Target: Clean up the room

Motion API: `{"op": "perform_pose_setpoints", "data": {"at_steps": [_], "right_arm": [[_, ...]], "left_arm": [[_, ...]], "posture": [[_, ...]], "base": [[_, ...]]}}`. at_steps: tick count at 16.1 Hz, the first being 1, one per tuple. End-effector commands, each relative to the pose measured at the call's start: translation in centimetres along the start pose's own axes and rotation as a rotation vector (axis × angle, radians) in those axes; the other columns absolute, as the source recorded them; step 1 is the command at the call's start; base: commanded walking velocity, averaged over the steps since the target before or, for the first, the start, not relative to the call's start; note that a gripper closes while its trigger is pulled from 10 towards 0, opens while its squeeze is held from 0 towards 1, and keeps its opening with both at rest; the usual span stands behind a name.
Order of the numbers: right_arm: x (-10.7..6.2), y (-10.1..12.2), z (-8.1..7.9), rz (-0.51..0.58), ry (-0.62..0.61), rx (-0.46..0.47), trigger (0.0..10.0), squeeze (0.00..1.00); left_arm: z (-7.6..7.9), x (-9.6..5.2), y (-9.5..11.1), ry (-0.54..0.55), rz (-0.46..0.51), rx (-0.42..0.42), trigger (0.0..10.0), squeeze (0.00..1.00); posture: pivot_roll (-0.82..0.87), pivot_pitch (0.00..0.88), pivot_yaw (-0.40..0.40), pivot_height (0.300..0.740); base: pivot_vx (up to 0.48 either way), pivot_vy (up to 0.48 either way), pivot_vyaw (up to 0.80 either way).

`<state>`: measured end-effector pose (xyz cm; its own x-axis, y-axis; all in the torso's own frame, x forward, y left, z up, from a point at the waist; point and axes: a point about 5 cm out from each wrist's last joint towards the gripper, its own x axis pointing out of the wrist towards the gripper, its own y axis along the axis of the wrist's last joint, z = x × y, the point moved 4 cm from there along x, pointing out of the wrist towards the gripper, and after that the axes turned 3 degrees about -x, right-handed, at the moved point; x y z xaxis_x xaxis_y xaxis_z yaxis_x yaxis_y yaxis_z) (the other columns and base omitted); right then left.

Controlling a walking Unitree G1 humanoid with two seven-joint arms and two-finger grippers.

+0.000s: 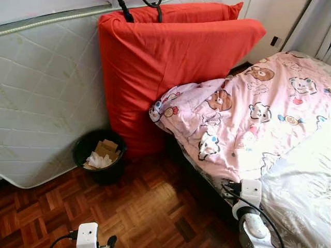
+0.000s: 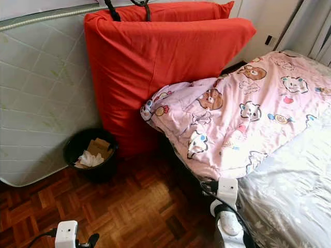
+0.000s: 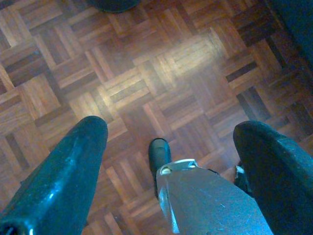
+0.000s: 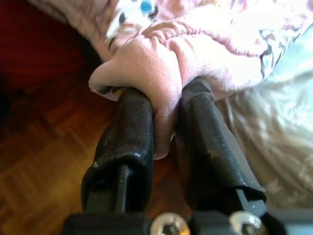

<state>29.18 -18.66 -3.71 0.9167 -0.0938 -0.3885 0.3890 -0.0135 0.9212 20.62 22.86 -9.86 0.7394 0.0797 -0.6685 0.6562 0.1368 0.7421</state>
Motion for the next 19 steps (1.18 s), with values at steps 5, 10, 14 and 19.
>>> {"op": "perform_pose_setpoints", "data": {"at_steps": [5, 10, 14, 19], "right_arm": [[-0.7, -2.2, -0.2, -0.093, 0.024, -0.01, 10.0, 1.0], [-1.5, -4.4, -0.6, -0.193, 0.075, -0.016, 10.0, 0.93], [-2.7, -6.9, -1.2, -0.308, 0.13, -0.053, 10.0, 0.0], [-3.8, -8.8, -1.5, -0.398, 0.137, -0.061, 10.0, 0.0]], "left_arm": [[0.0, -0.1, -0.6, -0.005, -0.029, 0.01, 10.0, 0.0], [0.0, -0.1, -0.6, -0.005, -0.033, 0.011, 10.0, 0.0], [0.0, 0.0, -0.6, -0.006, -0.04, 0.015, 10.0, 0.0], [0.0, 0.0, -0.5, -0.008, -0.044, 0.018, 10.0, 0.0]], "posture": [[-0.05, 0.112, -0.054, 0.74], [-0.05, 0.113, -0.051, 0.74], [-0.05, 0.111, -0.048, 0.74], [-0.05, 0.111, -0.045, 0.74]], "base": [[0.0, 0.0, 0.0], [0.0, 0.0, 0.0], [0.0, 0.0, 0.0], [0.0, 0.0, 0.0]]}}
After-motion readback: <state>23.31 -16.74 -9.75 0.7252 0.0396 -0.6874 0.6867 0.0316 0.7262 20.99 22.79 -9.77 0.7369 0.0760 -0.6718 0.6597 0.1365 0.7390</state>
